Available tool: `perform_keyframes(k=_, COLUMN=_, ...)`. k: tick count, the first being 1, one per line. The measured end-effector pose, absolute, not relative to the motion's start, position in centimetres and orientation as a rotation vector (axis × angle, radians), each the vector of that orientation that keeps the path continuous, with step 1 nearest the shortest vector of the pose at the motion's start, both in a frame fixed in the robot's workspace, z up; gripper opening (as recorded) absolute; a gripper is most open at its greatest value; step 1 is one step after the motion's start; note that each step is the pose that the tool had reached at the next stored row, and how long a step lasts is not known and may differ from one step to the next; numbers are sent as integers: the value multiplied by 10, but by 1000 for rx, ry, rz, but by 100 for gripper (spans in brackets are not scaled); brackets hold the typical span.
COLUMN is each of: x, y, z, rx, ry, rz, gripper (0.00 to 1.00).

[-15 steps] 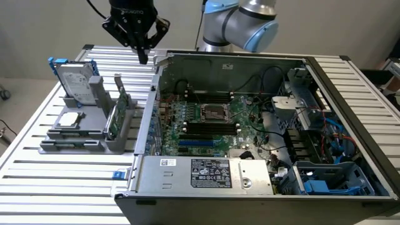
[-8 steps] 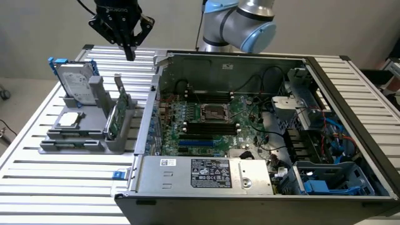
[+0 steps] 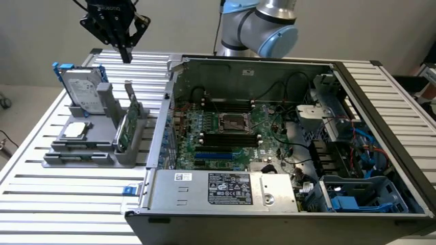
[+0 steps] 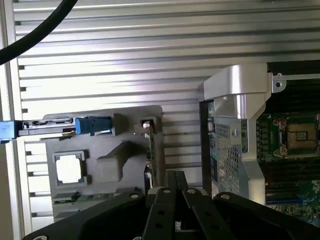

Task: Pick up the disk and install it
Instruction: 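Reach for the disk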

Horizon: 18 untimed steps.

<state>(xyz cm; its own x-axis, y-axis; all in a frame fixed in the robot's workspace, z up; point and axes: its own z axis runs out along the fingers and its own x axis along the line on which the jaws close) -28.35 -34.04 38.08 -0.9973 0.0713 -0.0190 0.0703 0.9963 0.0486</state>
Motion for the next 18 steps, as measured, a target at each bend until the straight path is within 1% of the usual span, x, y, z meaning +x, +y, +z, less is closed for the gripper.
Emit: perform_keyframes(k=18, x=-365, y=-314, z=375, rx=110, ry=3118, rz=75, gripper=11)
